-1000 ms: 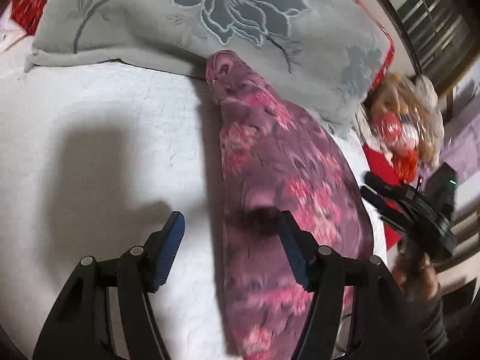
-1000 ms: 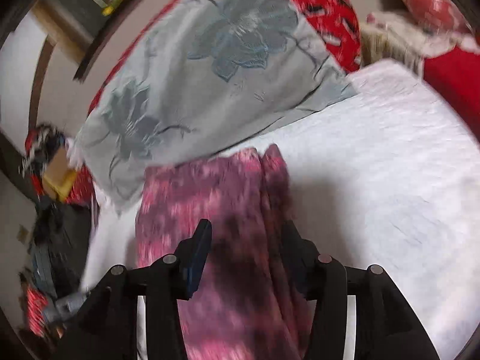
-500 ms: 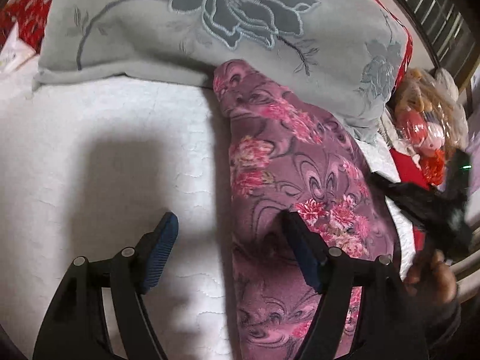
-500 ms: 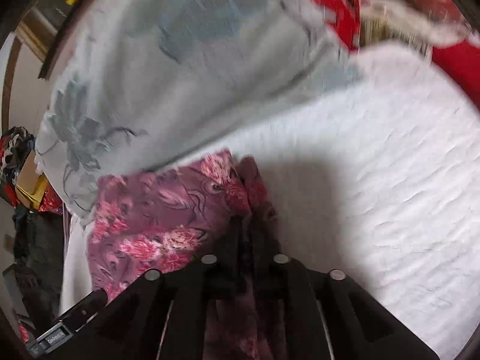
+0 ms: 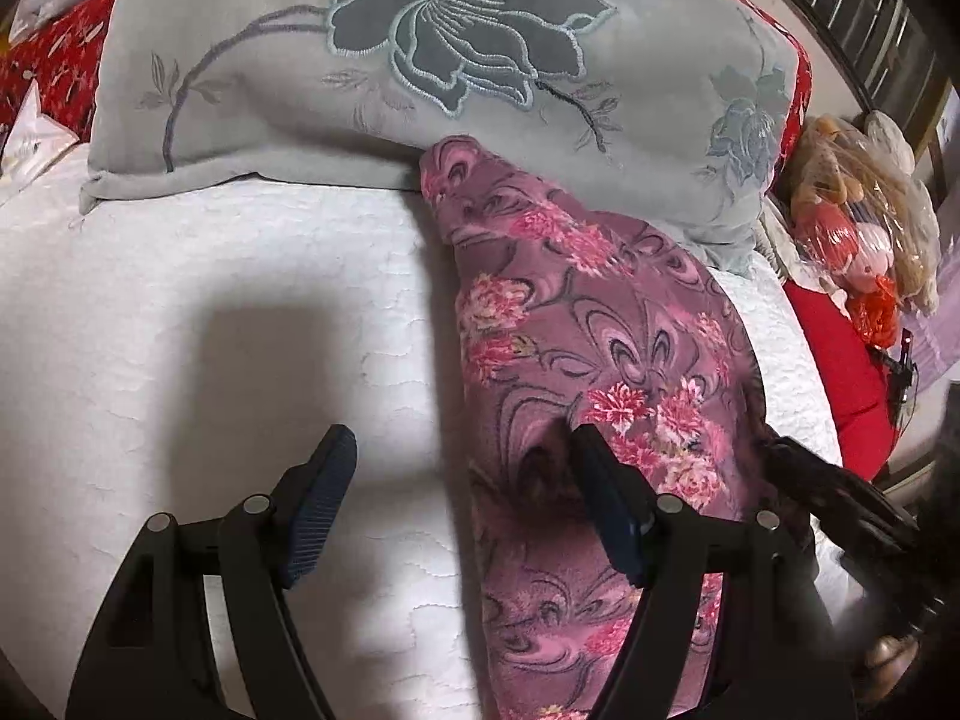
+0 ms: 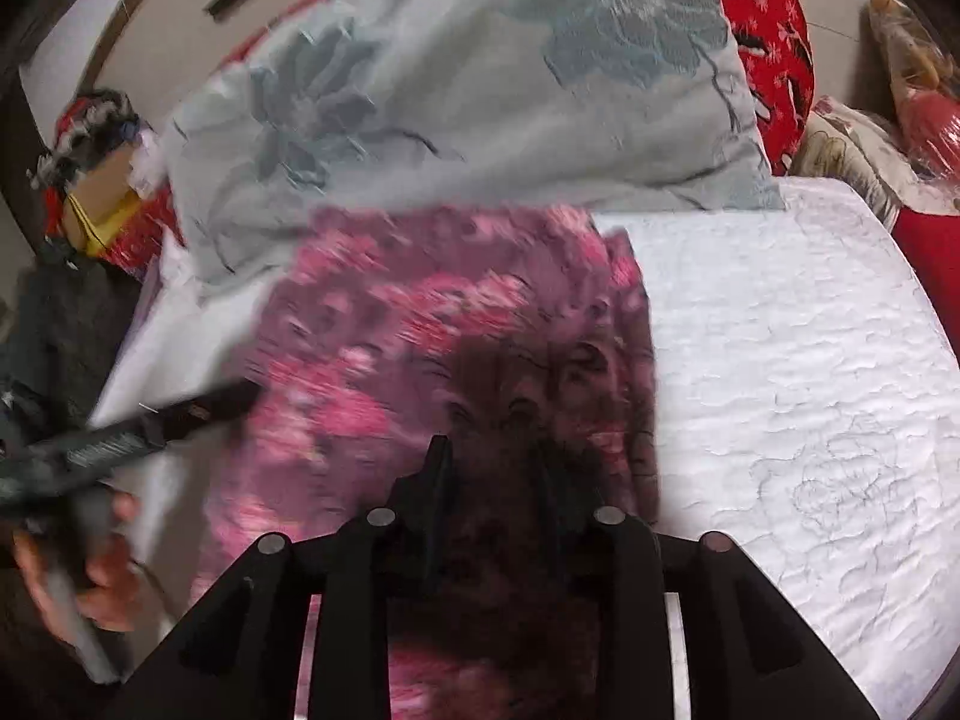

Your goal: Fold small clothes

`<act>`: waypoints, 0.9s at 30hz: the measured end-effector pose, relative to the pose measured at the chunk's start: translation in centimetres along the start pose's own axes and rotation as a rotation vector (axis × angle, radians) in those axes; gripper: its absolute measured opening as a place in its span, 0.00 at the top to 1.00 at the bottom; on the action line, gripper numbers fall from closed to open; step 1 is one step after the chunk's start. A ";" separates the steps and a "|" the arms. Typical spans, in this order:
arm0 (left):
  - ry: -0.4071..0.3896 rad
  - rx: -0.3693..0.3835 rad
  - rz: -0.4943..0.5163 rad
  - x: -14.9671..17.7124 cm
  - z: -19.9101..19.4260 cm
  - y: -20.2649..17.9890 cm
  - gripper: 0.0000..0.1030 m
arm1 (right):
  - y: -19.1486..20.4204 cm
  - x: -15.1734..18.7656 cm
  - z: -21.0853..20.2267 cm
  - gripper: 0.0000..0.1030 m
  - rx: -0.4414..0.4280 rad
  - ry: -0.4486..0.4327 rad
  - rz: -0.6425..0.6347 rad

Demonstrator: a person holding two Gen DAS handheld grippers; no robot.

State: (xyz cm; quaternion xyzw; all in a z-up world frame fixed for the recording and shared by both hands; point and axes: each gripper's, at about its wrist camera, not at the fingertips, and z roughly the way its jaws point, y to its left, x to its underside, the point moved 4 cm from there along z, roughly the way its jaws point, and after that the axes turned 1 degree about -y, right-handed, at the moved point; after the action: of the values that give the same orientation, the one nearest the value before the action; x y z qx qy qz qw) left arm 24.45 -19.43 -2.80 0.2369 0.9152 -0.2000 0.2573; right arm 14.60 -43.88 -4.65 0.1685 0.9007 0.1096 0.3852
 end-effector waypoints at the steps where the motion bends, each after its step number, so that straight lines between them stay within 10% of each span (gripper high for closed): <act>1: -0.001 0.002 -0.001 0.0 -0.1 0.0 0.28 | 0.6 0.0 -0.9 0.70 -0.044 -0.025 0.003; 9: 0.008 0.017 -0.011 0.1 -0.2 0.4 0.28 | 3.6 4.4 1.2 0.66 0.007 0.156 -0.263; 16: 0.036 0.127 -0.130 -1.3 -0.4 2.1 0.28 | -3.8 -4.1 0.3 0.46 -0.041 -0.029 0.179; 21: 0.094 0.151 -0.102 -4.6 1.6 0.0 0.28 | -7.2 -6.0 5.3 0.46 0.006 0.017 0.313; 25: 0.091 0.078 -0.016 -6.7 3.2 -2.1 0.29 | -7.0 -7.1 6.7 0.94 -0.028 0.002 0.310; 27: 0.102 0.000 0.034 -7.0 5.0 -2.6 0.40 | -7.1 -7.8 4.9 0.97 -0.046 -0.108 0.286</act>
State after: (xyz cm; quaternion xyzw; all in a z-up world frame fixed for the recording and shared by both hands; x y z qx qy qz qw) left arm 30.25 -26.25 -2.15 0.2621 0.9230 -0.1835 0.2135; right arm 21.69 -53.12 -5.21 0.2920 0.8427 0.1746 0.4173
